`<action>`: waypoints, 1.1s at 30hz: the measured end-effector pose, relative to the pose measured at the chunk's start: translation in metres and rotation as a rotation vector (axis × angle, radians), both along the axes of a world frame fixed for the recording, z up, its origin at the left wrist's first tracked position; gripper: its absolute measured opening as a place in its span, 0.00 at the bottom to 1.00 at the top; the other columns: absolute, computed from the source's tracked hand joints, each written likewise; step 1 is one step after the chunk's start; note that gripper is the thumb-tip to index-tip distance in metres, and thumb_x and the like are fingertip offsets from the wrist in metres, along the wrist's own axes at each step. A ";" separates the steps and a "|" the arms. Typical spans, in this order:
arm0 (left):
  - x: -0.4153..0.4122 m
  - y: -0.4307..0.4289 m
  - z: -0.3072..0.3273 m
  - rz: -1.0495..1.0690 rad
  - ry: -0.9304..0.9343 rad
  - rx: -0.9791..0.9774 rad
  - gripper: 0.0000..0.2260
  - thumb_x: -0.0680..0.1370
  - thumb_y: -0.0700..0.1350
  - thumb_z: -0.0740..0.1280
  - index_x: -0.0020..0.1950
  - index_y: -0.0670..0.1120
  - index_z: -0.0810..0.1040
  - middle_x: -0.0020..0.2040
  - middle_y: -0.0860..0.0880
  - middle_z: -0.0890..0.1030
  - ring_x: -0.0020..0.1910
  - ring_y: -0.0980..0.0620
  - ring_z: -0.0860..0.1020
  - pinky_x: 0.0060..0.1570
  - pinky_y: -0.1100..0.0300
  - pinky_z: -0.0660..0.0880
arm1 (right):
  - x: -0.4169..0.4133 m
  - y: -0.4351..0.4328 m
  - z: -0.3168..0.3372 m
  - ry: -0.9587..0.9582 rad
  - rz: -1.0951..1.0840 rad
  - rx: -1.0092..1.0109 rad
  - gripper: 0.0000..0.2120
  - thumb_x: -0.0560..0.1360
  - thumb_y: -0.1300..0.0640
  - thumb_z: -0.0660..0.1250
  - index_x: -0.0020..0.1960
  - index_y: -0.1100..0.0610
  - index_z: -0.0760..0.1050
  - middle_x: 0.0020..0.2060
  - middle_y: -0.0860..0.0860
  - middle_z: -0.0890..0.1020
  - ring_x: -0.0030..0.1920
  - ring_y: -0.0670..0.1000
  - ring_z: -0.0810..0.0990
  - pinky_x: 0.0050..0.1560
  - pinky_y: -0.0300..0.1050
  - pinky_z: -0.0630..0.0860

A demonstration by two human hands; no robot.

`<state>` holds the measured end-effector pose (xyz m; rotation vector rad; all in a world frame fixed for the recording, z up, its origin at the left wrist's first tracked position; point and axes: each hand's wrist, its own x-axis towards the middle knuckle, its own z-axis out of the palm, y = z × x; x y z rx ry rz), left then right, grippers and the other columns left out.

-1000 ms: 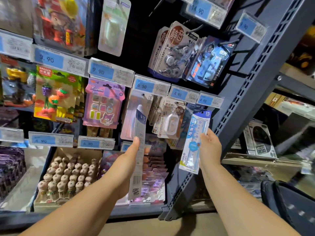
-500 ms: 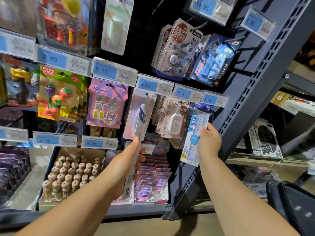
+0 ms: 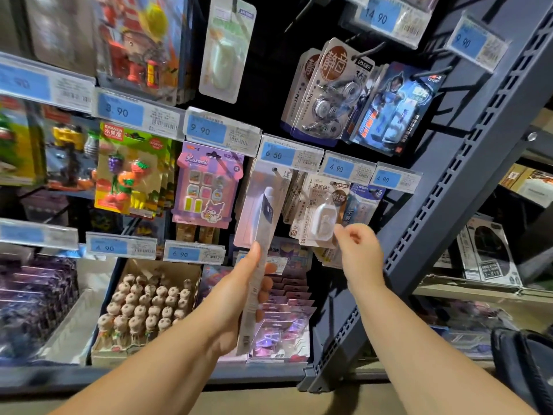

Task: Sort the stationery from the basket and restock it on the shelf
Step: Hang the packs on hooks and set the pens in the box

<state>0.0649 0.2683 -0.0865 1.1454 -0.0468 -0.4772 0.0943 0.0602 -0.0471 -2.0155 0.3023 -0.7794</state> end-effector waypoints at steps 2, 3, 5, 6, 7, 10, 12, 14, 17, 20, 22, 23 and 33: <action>0.000 -0.002 0.000 -0.016 0.005 -0.037 0.31 0.73 0.69 0.59 0.56 0.44 0.81 0.41 0.47 0.73 0.36 0.52 0.71 0.36 0.58 0.68 | -0.012 0.020 0.007 0.044 0.242 -0.089 0.12 0.78 0.53 0.66 0.36 0.53 0.73 0.29 0.43 0.72 0.32 0.42 0.70 0.38 0.36 0.69; -0.001 -0.004 0.001 -0.022 0.010 -0.053 0.31 0.74 0.69 0.57 0.56 0.44 0.81 0.41 0.47 0.73 0.36 0.52 0.70 0.36 0.58 0.68 | -0.018 0.028 0.009 0.070 0.346 -0.109 0.12 0.77 0.54 0.67 0.36 0.53 0.74 0.28 0.42 0.72 0.31 0.40 0.70 0.37 0.33 0.69; -0.003 -0.010 0.003 -0.026 0.003 -0.063 0.30 0.76 0.68 0.55 0.55 0.45 0.82 0.39 0.48 0.72 0.35 0.53 0.69 0.35 0.58 0.65 | -0.027 0.038 0.011 0.124 0.525 -0.089 0.10 0.77 0.54 0.67 0.37 0.52 0.77 0.27 0.42 0.73 0.30 0.40 0.70 0.36 0.31 0.69; -0.005 -0.013 0.004 -0.036 -0.008 -0.064 0.29 0.78 0.67 0.54 0.54 0.46 0.83 0.37 0.49 0.72 0.34 0.53 0.68 0.35 0.59 0.65 | -0.029 0.041 0.010 0.155 0.590 -0.076 0.10 0.77 0.54 0.67 0.37 0.51 0.78 0.27 0.42 0.74 0.30 0.40 0.71 0.36 0.31 0.69; -0.006 -0.017 0.005 -0.052 -0.021 -0.069 0.26 0.80 0.64 0.54 0.52 0.47 0.84 0.36 0.49 0.74 0.33 0.54 0.71 0.34 0.60 0.67 | -0.032 0.043 0.010 0.180 0.629 -0.078 0.10 0.77 0.52 0.68 0.37 0.49 0.78 0.28 0.43 0.74 0.31 0.41 0.71 0.36 0.31 0.69; -0.005 -0.028 0.003 -0.052 -0.068 -0.098 0.15 0.82 0.52 0.60 0.53 0.46 0.83 0.48 0.43 0.84 0.49 0.50 0.82 0.53 0.58 0.78 | -0.035 0.041 0.007 0.179 0.632 -0.091 0.16 0.70 0.42 0.70 0.37 0.55 0.76 0.30 0.50 0.72 0.32 0.44 0.69 0.35 0.36 0.67; -0.003 -0.035 0.004 -0.054 -0.121 -0.104 0.13 0.83 0.45 0.57 0.62 0.48 0.79 0.56 0.46 0.84 0.57 0.52 0.80 0.56 0.57 0.76 | -0.037 0.036 0.008 0.151 0.604 -0.038 0.25 0.68 0.41 0.70 0.44 0.65 0.75 0.32 0.51 0.71 0.31 0.45 0.68 0.34 0.38 0.66; -0.001 -0.043 0.010 -0.030 -0.175 -0.120 0.13 0.83 0.38 0.56 0.62 0.44 0.78 0.49 0.46 0.85 0.47 0.54 0.83 0.44 0.61 0.78 | -0.041 0.028 0.011 0.127 0.608 0.044 0.11 0.75 0.53 0.70 0.47 0.61 0.77 0.35 0.48 0.78 0.30 0.39 0.73 0.32 0.32 0.69; -0.001 -0.053 0.017 0.032 -0.206 -0.039 0.12 0.82 0.36 0.57 0.61 0.44 0.78 0.49 0.44 0.85 0.44 0.52 0.82 0.46 0.57 0.79 | -0.047 0.017 0.013 0.118 0.565 0.120 0.04 0.78 0.62 0.65 0.51 0.57 0.78 0.42 0.47 0.83 0.30 0.36 0.78 0.30 0.28 0.70; 0.003 -0.064 0.017 0.061 -0.217 0.045 0.11 0.83 0.40 0.60 0.61 0.47 0.79 0.52 0.44 0.85 0.48 0.47 0.82 0.53 0.48 0.78 | -0.049 0.001 0.009 0.140 0.488 0.082 0.07 0.79 0.58 0.65 0.54 0.59 0.77 0.43 0.47 0.85 0.30 0.38 0.78 0.29 0.33 0.70; 0.004 -0.072 0.020 0.073 -0.227 0.052 0.10 0.82 0.40 0.62 0.59 0.47 0.80 0.49 0.45 0.85 0.44 0.49 0.82 0.45 0.52 0.78 | -0.051 -0.008 0.006 0.170 0.443 0.078 0.06 0.79 0.57 0.66 0.54 0.58 0.77 0.45 0.48 0.86 0.35 0.40 0.80 0.32 0.37 0.72; 0.005 -0.076 0.022 0.084 -0.237 0.046 0.09 0.82 0.39 0.62 0.58 0.46 0.80 0.48 0.45 0.84 0.41 0.51 0.81 0.42 0.55 0.77 | -0.052 -0.012 0.005 0.172 0.434 0.094 0.05 0.78 0.58 0.66 0.53 0.57 0.77 0.45 0.49 0.86 0.37 0.41 0.81 0.33 0.38 0.72; 0.026 -0.125 0.017 0.078 -0.332 0.173 0.04 0.79 0.41 0.67 0.51 0.46 0.81 0.49 0.45 0.86 0.42 0.51 0.82 0.45 0.56 0.79 | -0.051 -0.046 -0.001 0.031 0.181 0.344 0.07 0.75 0.62 0.69 0.50 0.53 0.75 0.43 0.52 0.85 0.42 0.47 0.84 0.45 0.44 0.79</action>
